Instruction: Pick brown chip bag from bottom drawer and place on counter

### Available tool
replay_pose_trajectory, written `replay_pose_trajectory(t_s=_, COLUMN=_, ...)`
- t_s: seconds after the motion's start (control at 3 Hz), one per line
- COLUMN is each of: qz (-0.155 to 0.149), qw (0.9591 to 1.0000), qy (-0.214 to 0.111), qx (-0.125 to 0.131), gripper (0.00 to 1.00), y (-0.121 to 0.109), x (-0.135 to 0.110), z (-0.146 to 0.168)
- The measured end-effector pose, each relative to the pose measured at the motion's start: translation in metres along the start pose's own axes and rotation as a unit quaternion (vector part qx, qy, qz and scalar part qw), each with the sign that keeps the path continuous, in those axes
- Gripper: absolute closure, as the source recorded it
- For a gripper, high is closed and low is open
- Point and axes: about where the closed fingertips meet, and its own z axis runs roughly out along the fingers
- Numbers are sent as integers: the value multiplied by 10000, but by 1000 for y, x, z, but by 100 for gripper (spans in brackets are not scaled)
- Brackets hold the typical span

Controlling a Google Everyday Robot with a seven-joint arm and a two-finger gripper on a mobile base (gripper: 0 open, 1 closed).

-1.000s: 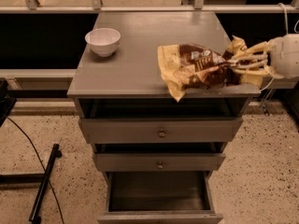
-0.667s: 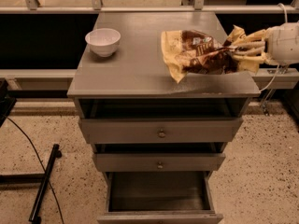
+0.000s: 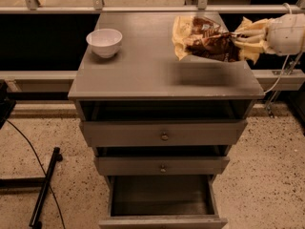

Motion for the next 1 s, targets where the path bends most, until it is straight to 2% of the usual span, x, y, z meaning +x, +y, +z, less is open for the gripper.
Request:
replay_pose_trajectory(t_s=0.33, qz=499, qw=9967, qy=584, qx=253, gripper=100, y=-10, x=23, z=39)
replay_pose_trajectory(t_s=0.67, qz=1024, qw=9914, qy=653, qx=491, gripper=100, y=-21, x=37, z=77)
replay_pose_trajectory(t_s=1.0, qz=1242, qw=9908, qy=180, qx=515, gripper=82, y=-32, x=37, z=114)
